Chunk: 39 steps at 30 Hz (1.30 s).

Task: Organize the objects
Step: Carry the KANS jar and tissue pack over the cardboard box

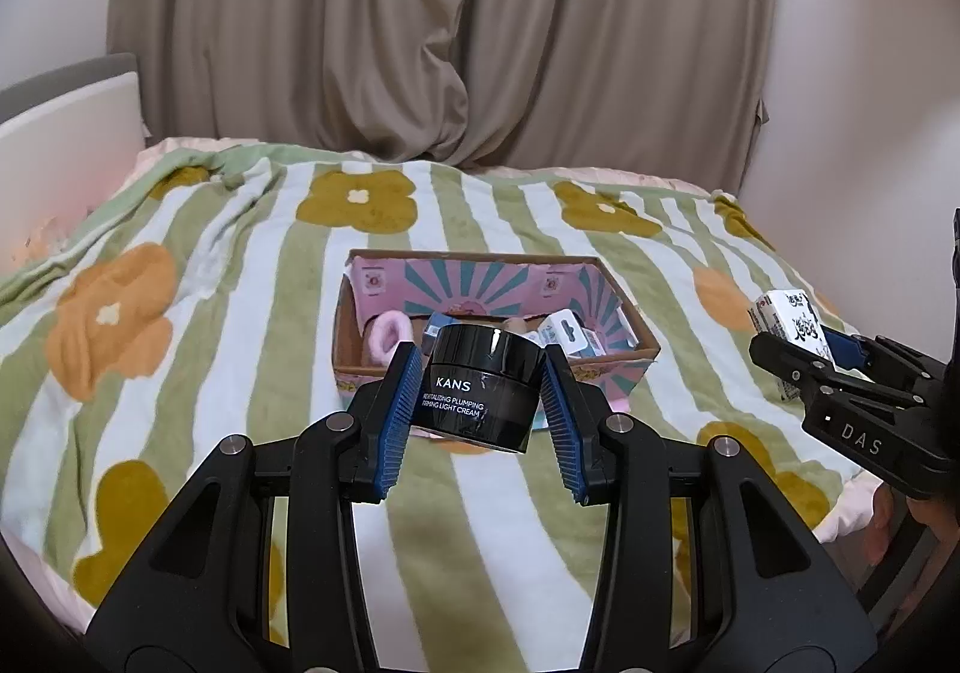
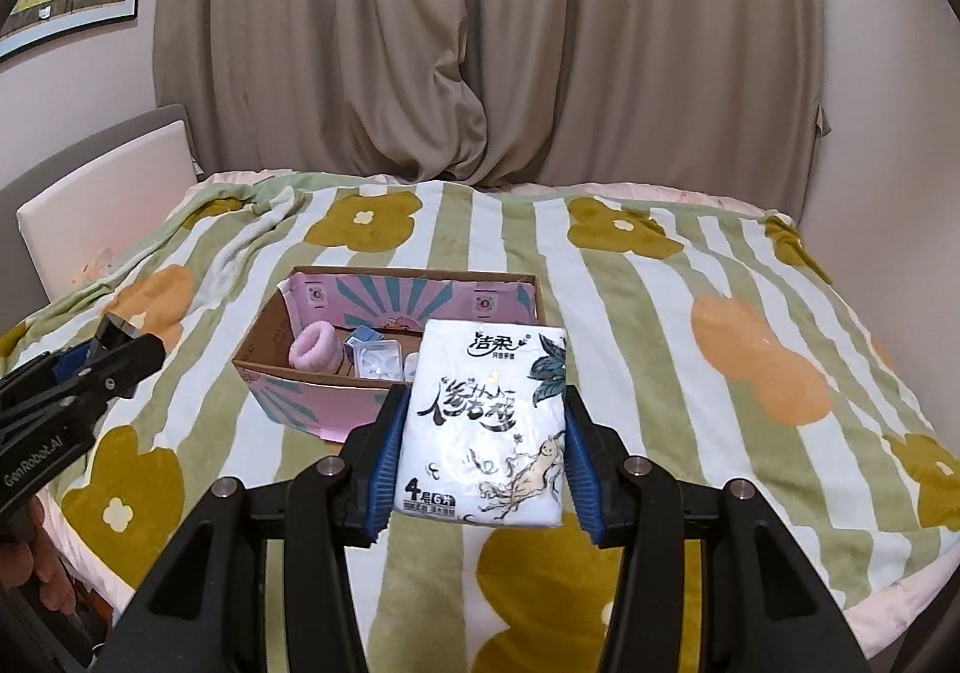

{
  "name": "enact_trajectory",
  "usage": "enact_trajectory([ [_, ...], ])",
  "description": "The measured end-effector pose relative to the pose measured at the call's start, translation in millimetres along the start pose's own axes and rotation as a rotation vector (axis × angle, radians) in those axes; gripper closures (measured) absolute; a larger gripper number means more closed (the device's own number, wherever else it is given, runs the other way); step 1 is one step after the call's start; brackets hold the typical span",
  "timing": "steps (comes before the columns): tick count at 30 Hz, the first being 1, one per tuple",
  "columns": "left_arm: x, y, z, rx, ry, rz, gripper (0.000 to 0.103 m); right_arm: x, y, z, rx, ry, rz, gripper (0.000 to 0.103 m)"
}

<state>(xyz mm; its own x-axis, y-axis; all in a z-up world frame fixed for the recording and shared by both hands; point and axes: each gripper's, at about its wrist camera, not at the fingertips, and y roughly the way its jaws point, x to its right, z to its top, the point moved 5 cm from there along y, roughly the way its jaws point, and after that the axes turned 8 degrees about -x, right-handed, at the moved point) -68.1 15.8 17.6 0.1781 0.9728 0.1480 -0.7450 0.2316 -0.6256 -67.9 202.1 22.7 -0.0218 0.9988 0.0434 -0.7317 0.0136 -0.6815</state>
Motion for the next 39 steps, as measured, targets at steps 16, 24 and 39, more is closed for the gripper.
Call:
enact_trajectory([
  [16, -8, 38, 34, -0.048, 0.017, -0.011, 0.066, 6, 31, 24, -0.027, 0.0, 0.04, 0.059],
  [24, -18, 98, 68, -0.133, 0.005, -0.065, 0.066, 7, 87, 58, -0.113, -0.012, 0.098, 0.059],
  [39, -31, 249, 91, -0.376, 0.041, -0.063, 0.066, -6, 214, 99, -0.319, -0.074, 0.176, 0.059],
])
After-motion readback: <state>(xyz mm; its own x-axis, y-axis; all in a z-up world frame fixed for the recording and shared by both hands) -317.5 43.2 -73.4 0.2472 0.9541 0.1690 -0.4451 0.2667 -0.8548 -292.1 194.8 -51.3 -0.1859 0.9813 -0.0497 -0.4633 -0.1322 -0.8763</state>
